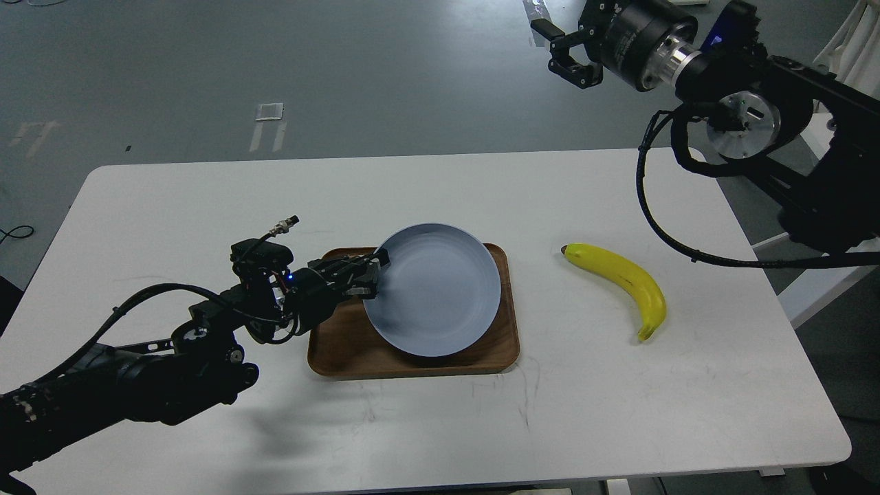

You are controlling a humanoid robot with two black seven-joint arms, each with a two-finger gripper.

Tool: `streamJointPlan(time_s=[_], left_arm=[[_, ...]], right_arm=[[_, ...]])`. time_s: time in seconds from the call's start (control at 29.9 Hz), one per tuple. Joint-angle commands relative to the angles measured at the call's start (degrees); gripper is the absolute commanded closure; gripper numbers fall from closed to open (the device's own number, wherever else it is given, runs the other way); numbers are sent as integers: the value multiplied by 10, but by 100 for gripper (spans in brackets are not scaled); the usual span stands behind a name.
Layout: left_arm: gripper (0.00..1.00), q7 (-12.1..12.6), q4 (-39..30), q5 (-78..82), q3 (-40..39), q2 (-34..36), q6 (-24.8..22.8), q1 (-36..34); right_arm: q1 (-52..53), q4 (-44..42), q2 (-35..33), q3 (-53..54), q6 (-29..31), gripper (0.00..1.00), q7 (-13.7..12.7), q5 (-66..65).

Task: Place banana on plate with both arms
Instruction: 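Slide the held plate onto the wooden tray with the left gripper, then release the plate and raise the left gripper away from the tray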

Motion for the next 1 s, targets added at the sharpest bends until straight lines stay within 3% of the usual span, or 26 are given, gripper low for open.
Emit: streamJointPlan(time_s=[0.0,0.1,0.17,0.2,0.23,0.47,0.63,0.77,0.87,0.97], left_arm=[[100,6,1,-1,0,-9,0,3],[100,8,5,-1,-1,-9,1,1],[68,7,5,-4,-1,-8,2,-1],[31,5,5,-4,-2,-7,2,-2],[9,2,4,-4,-2,-6,2,-2],[3,-3,-2,-33,-6,5,2,-4],[2,-31,-45,-207,-24,47,4,-45],[2,-34,-61,-349,-35,60,-1,-92],[2,-19,-61,-497,-59,66,-22,-130],[2,22,-61,-611,-100,68,-64,-136]], right_arm=[[-1,1,-8,0,0,0,0,0],[-2,2,-14,0,0,0,0,0],[-2,2,-18,0,0,0,0,0],[-2,3,-19,1,0,0,0,0],[-4,2,-20,1,0,0,0,1],[-5,6,-25,1,0,0,0,1],[-5,6,-26,1,0,0,0,0],[-5,6,-24,1,1,0,1,0],[-8,6,-22,0,3,0,1,-1],[-19,6,-19,0,3,0,1,-2]])
